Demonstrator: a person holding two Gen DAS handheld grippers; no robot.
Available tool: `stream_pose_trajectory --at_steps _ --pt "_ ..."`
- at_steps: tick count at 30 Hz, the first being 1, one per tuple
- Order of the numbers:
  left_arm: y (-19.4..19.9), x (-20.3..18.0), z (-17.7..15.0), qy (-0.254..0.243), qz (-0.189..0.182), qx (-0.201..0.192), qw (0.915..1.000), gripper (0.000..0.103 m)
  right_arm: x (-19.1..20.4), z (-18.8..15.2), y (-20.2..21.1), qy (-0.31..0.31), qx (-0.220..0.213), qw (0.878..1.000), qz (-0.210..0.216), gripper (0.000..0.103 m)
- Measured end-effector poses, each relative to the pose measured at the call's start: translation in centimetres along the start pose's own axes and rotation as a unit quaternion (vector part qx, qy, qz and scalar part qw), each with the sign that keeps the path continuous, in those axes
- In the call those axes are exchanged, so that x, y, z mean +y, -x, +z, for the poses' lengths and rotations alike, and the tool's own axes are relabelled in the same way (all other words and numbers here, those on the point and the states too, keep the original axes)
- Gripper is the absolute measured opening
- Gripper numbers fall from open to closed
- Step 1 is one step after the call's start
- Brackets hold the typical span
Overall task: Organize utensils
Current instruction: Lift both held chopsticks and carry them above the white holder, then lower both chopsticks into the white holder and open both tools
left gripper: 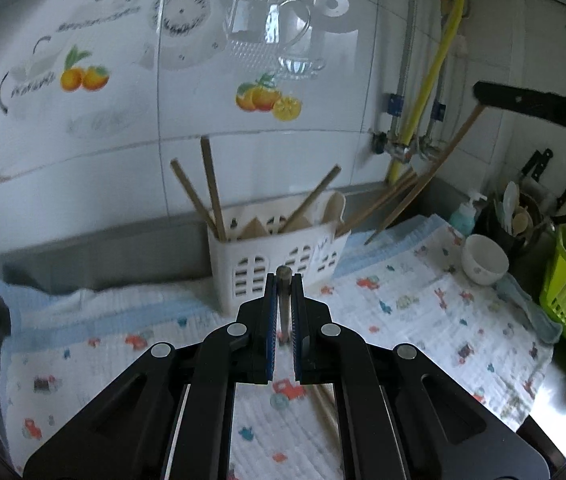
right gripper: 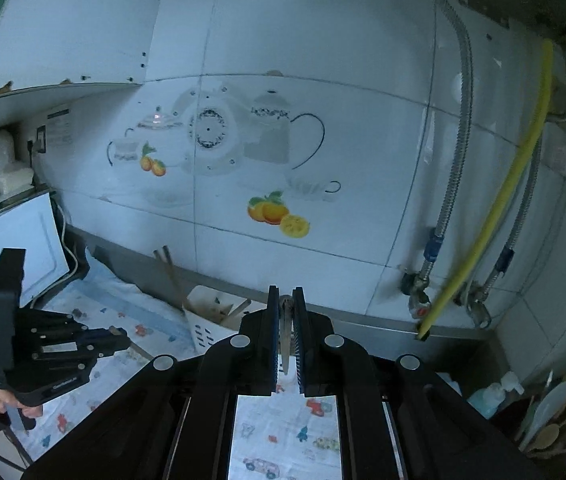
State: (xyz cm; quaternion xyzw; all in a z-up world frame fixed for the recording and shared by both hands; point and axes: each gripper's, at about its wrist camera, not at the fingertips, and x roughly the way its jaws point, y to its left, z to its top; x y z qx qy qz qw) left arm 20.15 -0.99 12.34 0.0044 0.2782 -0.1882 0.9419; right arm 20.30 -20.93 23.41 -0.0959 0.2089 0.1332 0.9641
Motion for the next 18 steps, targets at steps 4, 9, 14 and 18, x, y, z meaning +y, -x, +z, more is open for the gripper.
stream_pose_trajectory --at_steps 4,9,14,18 --pt "-0.1 -0.1 1.7 -0.007 -0.003 -0.009 0.9999 0.005 -0.6 0.8 -1.6 -0.009 -0.002 1.000 0.001 0.007" --pt "0.6 -0.3 4.2 -0.019 0.001 -0.031 0.9993 0.005 -1.0 2.1 -3.0 -0.014 -0.015 1.000 0.004 0.007" --pt "2.1 -0.6 7.4 -0.028 0.007 -0.067 0.9974 0.005 -1.2 1.7 -6.1 -0.015 0.007 1.000 0.012 0.007" --pt "3.8 -0.7 9.9 -0.029 0.009 -0.104 0.9941 0.005 -1.8 0.3 -8.3 -0.026 0.029 0.999 0.018 0.007"
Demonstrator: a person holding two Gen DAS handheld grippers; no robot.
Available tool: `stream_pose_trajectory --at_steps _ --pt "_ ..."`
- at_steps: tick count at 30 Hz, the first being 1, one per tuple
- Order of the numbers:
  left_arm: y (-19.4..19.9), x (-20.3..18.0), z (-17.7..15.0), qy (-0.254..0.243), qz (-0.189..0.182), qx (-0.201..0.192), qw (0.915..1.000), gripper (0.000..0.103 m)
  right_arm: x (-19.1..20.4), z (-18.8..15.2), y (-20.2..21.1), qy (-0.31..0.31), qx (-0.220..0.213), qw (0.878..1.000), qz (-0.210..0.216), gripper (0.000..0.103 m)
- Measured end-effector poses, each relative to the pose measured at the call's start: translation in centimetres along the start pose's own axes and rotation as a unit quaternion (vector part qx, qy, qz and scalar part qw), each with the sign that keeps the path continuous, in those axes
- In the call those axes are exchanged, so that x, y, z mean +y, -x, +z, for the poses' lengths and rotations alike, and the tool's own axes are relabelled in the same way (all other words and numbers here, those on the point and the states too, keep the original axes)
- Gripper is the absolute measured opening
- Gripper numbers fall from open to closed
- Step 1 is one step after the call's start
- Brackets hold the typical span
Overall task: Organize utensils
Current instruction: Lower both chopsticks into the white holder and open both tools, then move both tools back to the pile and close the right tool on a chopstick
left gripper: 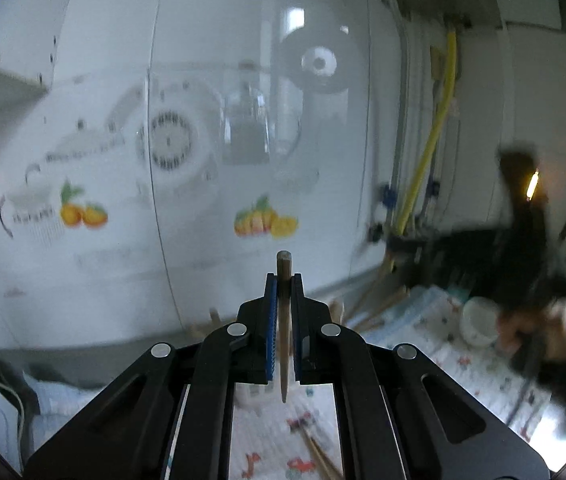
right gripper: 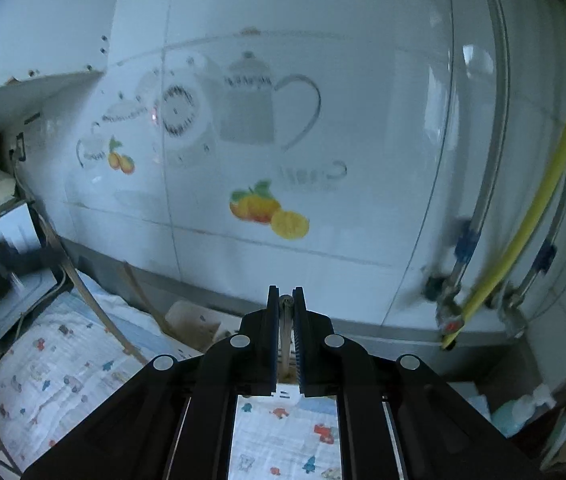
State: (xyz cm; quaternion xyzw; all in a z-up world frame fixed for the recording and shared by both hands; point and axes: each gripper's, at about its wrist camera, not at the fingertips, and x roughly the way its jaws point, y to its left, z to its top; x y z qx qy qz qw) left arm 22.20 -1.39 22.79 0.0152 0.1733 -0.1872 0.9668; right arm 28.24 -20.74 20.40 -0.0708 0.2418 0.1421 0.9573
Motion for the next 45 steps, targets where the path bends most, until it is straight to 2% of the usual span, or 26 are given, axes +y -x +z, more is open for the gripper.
stream_pose_trajectory --at_steps 5,8,9,15,17,24,27,29,31,36,41,45 --pt "0.2 0.2 2.7 -0.006 0.015 -0.034 0.9993 0.005 -0.3 -1.4 -1.4 0.006 0.020 1.000 0.000 0.008" --pt "-0.2 0.4 3.8 -0.005 0.024 -0.053 0.9983 0.005 -0.4 -1.9 -0.7 0.015 0.011 1.000 -0.008 0.021" --pt "-0.5 0.7 4.1 0.000 0.026 -0.058 0.9980 0.005 -0.4 -2.0 -0.4 0.017 0.009 1.000 -0.009 0.023" --pt "-2.2 1.6 3.9 0.016 0.043 -0.076 0.9960 0.005 0.3 -3.9 3.1 0.022 -0.012 1.000 0.002 0.023" --pt "-2.8 1.9 3.3 0.020 0.045 -0.081 0.9955 0.005 0.8 -4.8 3.8 0.026 -0.013 1.000 0.005 0.023" --pt "-5.6 2.3 0.1 0.023 0.032 -0.020 0.9990 0.006 2.7 -9.5 5.0 0.011 0.011 0.999 0.038 0.023" --pt "-5.4 2.1 -0.9 0.020 0.030 -0.011 0.9993 0.009 4.3 -12.4 5.3 0.009 0.029 0.998 0.047 0.023" --pt "-4.5 1.9 -1.3 0.019 0.025 -0.018 0.9993 0.012 5.1 -14.0 5.4 0.003 0.041 0.998 0.054 0.023" --pt "-3.4 1.6 -1.7 0.022 0.021 -0.022 0.9993 0.027 6.1 -15.9 5.6 -0.005 0.058 0.996 0.066 0.023" --pt "0.2 1.0 -3.5 0.021 0.015 -0.027 0.9993 0.027 8.5 -20.4 6.2 -0.023 0.091 0.992 0.090 0.023" --pt "3.5 1.1 -7.2 0.031 0.028 -0.009 0.9991 0.027 11.2 -25.1 6.5 -0.046 0.121 0.986 0.102 0.023" --pt "5.4 2.0 -10.6 0.056 0.035 0.014 0.9977 0.027 13.2 -27.8 5.9 -0.057 0.142 0.983 0.107 0.023"
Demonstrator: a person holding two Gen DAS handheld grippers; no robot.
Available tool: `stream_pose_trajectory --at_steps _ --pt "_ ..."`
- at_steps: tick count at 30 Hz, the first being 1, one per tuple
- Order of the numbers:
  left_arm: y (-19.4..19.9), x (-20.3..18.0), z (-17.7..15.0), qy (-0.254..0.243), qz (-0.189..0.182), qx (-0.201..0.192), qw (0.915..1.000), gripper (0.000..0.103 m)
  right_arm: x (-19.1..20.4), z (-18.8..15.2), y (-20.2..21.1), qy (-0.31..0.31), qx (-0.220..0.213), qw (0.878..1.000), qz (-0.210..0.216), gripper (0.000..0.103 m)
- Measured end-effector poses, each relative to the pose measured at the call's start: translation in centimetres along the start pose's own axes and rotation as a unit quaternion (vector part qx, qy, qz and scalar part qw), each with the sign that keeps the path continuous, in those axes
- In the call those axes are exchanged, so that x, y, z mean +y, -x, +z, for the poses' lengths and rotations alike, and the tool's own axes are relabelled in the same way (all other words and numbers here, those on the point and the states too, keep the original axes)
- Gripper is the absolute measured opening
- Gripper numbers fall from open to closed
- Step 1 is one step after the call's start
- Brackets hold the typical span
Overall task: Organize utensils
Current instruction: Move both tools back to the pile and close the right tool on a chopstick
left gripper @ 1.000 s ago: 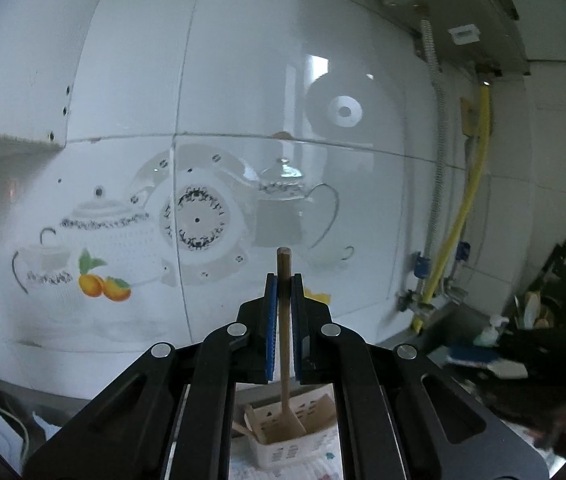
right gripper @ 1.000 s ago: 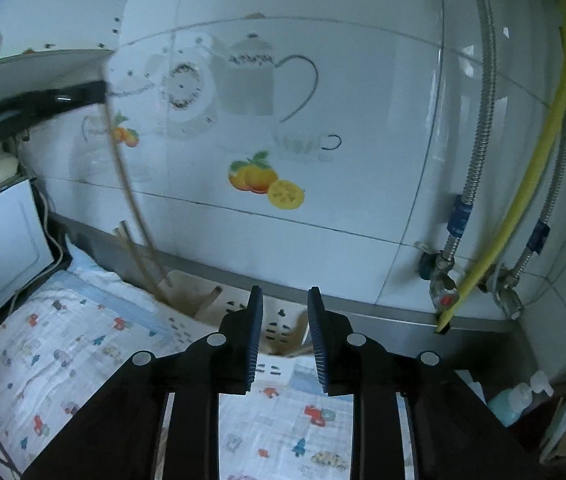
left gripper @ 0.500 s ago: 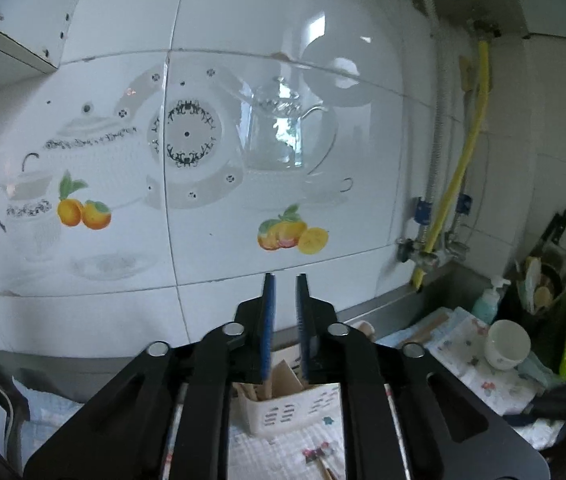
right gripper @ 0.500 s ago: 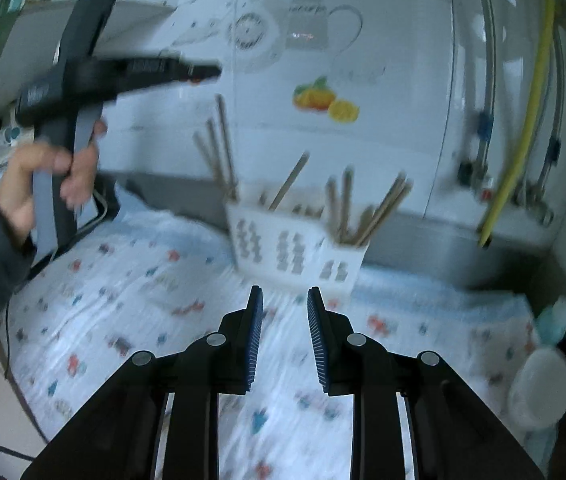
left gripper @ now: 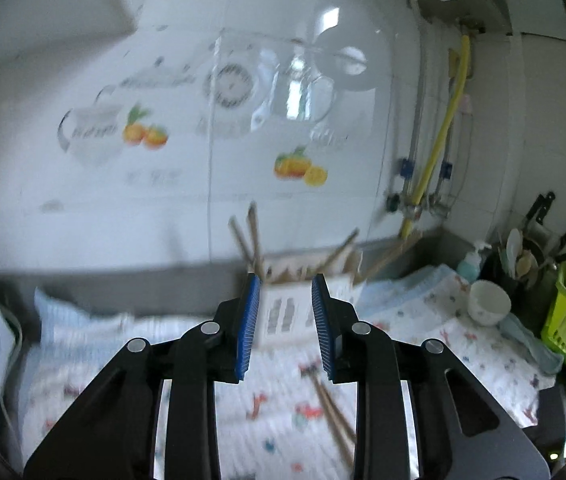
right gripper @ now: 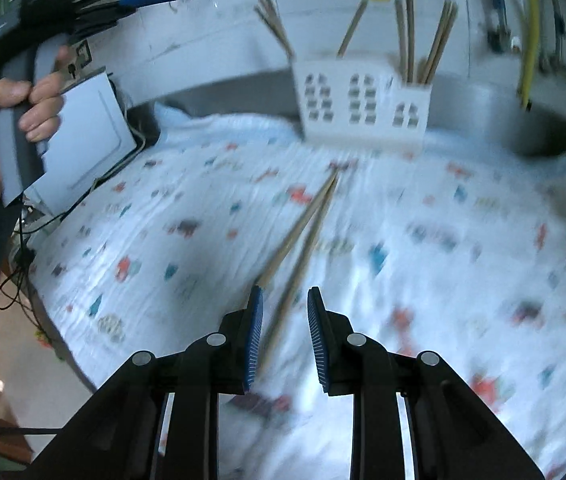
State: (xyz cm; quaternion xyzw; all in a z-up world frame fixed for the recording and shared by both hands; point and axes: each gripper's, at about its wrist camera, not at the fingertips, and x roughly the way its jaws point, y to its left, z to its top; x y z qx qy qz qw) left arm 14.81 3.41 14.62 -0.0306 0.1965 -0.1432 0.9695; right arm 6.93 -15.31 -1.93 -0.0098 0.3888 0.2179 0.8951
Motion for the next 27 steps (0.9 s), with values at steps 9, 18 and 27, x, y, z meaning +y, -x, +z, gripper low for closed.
stream_pose_trajectory --at_steps 9,18,27 --pt "0.8 2.4 -7.6 0.032 0.019 0.068 0.9970 0.027 1.4 -2.6 -3.3 -0.017 0.022 0.999 -0.034 0.016" --pt "-0.8 0.9 -13.4 0.038 -0.013 0.138 0.9896 0.027 -0.2 -2.5 -2.7 -0.021 0.010 0.998 -0.058 0.008" --pt "-2.8 -3.6 -18.3 0.053 -0.063 0.210 0.9742 0.027 -2.9 -1.6 0.7 -0.029 -0.031 0.996 -0.078 0.007"
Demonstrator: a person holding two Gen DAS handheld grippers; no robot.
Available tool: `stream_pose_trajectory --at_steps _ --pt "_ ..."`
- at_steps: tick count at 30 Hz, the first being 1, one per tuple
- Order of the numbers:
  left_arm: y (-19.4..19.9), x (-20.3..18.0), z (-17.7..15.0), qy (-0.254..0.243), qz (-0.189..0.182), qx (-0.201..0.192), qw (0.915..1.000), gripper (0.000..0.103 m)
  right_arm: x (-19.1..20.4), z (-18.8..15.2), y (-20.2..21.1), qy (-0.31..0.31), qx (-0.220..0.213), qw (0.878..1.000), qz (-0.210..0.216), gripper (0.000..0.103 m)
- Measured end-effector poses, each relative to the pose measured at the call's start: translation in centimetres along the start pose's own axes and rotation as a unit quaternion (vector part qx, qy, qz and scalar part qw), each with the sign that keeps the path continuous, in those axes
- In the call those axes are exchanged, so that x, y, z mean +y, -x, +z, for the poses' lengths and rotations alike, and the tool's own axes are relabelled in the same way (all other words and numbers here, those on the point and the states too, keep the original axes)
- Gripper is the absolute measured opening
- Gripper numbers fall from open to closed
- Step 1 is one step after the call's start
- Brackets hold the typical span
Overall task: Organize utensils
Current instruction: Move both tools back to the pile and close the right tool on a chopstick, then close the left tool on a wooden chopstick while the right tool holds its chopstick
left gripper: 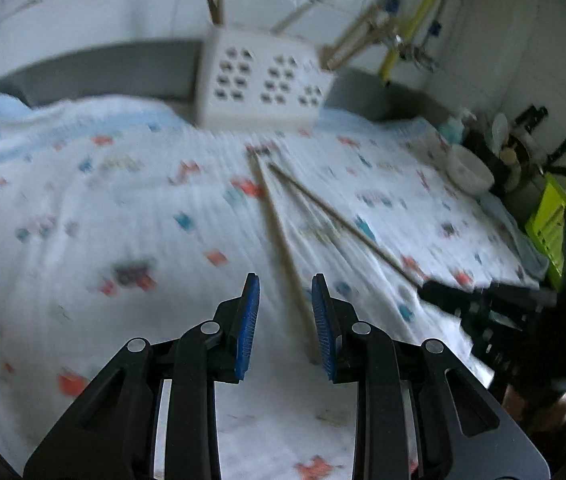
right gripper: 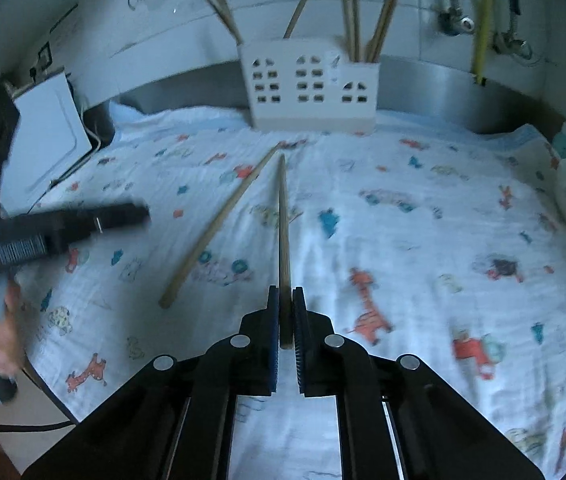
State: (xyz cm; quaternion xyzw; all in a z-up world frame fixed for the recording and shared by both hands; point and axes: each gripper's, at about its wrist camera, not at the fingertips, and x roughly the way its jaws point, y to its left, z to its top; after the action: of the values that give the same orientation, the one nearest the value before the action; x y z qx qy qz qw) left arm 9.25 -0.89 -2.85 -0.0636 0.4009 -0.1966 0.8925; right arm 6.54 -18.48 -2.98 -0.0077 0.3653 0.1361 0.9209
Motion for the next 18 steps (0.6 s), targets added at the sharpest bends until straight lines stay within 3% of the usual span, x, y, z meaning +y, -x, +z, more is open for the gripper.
stream_pose_trajectory --at_steps 5,13,18 --pt "-1.6 -1.4 -1.4 0.011 0.001 0.023 0.9997 0.027 -0.6 0.9 1.7 0.001 -0.022 1.000 -0.002 0.007" --pt "-2.7 -2.8 -2.6 -0.001 0.036 0.031 0.9989 0.026 -0.6 2.4 4.4 0.011 -0.059 0.998 -0.005 0.007" --pt "-3.1 -3.4 -2.6 -0.025 0.081 0.026 0.9961 0.010 -0.4 2.9 4.9 0.019 -0.067 0.998 -0.004 0.007"
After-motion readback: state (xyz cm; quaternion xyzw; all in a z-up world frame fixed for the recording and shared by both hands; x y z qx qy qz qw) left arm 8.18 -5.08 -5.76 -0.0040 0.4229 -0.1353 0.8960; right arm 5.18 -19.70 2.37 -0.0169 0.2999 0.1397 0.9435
